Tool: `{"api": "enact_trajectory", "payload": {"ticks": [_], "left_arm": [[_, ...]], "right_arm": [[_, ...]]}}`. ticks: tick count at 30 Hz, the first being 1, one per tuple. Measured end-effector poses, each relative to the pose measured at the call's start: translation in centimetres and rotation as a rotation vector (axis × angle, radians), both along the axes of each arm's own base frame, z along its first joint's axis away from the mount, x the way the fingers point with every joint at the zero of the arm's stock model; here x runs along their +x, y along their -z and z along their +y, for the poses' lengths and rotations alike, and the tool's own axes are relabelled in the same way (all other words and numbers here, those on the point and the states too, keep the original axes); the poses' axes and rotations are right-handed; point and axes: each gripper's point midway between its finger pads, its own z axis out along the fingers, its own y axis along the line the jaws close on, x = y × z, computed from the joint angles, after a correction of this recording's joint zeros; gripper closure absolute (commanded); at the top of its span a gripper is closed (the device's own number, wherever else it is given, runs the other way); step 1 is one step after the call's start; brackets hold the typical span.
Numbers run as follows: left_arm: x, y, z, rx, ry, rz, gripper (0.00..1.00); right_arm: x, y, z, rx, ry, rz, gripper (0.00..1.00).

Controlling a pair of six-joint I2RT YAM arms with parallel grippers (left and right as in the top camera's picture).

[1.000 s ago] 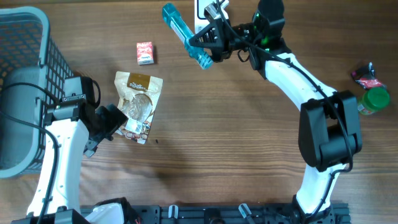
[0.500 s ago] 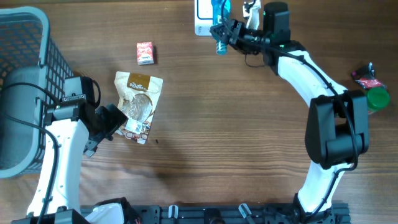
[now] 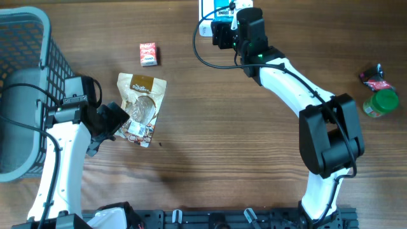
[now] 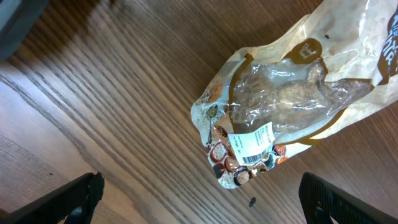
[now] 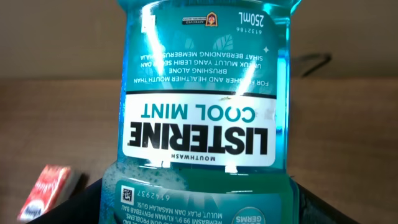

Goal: Scan the item barcode
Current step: 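Hold the Listerine label under the scanner, rotating the bottle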

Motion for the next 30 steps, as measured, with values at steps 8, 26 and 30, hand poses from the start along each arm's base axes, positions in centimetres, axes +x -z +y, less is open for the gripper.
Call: {"api": "enact_trajectory", "payload": {"ticks": [8, 26, 30], "left_arm": [[0.9, -0.2, 0.2, 0.006, 0.000, -0.037, 0.00], [1.5, -0.3, 0.3, 0.012, -0.008, -0.062, 0.00], [1.5, -0.3, 0.3, 0.013, -0.008, -0.062, 0.00]], "right_arm": [[2.0, 1.2, -0.6, -0.001, 0.056, -0.070, 0.67], [5.1, 5.1, 3.2, 0.023, 0.065, -0.053, 0.65], [4.8, 5.2, 3.9, 0.023, 0.053, -0.051, 0.65]]}}
